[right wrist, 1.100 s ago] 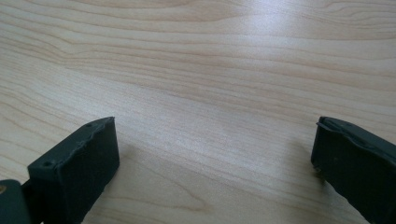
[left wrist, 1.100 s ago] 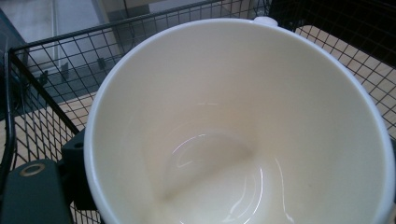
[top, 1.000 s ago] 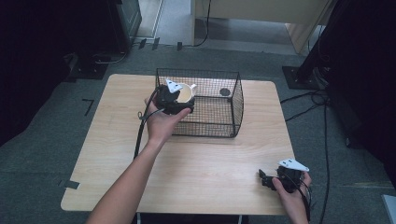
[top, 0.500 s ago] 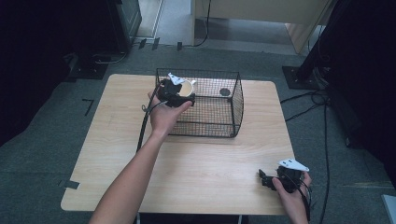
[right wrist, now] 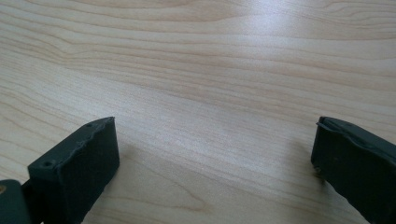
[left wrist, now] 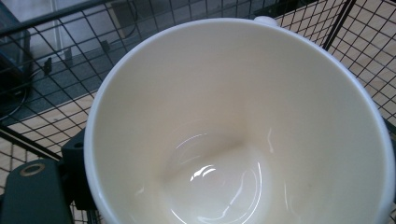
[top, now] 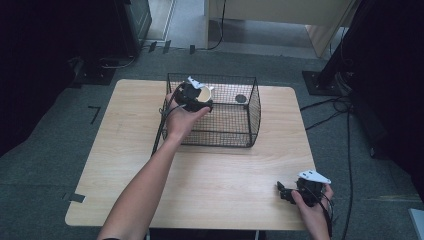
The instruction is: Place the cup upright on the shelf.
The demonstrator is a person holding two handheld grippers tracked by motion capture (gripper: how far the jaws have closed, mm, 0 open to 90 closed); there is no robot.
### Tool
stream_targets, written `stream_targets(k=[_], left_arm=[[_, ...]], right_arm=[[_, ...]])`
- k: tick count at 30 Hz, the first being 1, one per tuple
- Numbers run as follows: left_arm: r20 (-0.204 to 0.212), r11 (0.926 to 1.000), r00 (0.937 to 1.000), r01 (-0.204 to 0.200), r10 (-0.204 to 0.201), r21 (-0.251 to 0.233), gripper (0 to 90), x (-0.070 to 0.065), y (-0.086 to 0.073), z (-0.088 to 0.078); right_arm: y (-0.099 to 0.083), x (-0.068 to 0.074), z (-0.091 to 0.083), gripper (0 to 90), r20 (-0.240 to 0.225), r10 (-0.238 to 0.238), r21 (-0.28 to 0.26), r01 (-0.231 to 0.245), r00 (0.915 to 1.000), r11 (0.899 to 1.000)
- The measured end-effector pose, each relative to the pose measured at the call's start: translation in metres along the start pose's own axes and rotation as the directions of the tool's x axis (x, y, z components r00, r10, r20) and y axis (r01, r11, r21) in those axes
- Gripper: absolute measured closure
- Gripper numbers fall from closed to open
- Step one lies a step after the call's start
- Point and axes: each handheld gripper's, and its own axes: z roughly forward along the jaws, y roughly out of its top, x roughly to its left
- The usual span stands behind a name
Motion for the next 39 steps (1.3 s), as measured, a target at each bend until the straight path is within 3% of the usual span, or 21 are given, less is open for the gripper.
stream_targets(k=[4, 8, 11, 15, 19, 32, 36, 39], left_arm=[[-0.003, 1.0000, 1.0000, 0.009, -0.009, 0.004, 10.7, 0.001, 0.000, 0.005], [-0.012, 0.9996, 0.9995, -0.028, 0.028, 0.008, 10.6, 0.002, -0.001, 0.011], [-0.015, 0.9995, 0.9994, -0.030, 0.030, 0.011, 10.6, 0.002, -0.002, 0.015], [0.001, 0.9992, 0.9998, -0.020, 0.020, 0.036, 10.6, 0.001, -0.005, 0.022], [0.041, 0.9970, 0.9986, -0.035, 0.033, 0.069, 10.6, -0.001, -0.008, 0.031], [0.048, 0.9898, 0.9979, -0.049, 0.043, 0.134, 10.5, 0.002, -0.013, 0.038], [0.017, 0.9857, 0.9977, -0.067, 0.065, 0.155, 10.5, 0.000, -0.015, 0.040], [0.042, 0.9839, 0.9975, -0.064, 0.057, 0.167, 10.5, 0.001, -0.015, 0.041]], right_arm=[[0.000, 0.000, 0.000, 0.5, 0.000, 0.000, 0.000, 0.000, 1.0000, 1.000], [0.000, 0.000, 0.000, 0.5, 0.000, 0.000, 0.000, 0.000, 1.0000, 1.000], [0.000, 0.000, 0.000, 0.5, 0.000, 0.000, 0.000, 0.000, 1.0000, 1.000], [0.000, 0.000, 0.000, 0.5, 0.000, 0.000, 0.000, 0.000, 1.0000, 1.000], [0.000, 0.000, 0.000, 0.5, 0.000, 0.000, 0.000, 0.000, 1.0000, 1.000], [0.000, 0.000, 0.000, 0.5, 0.000, 0.000, 0.000, 0.000, 1.0000, 1.000], [0.000, 0.000, 0.000, 0.5, 0.000, 0.000, 0.000, 0.000, 1.0000, 1.000], [0.000, 0.000, 0.000, 0.5, 0.000, 0.000, 0.000, 0.000, 1.0000, 1.000]])
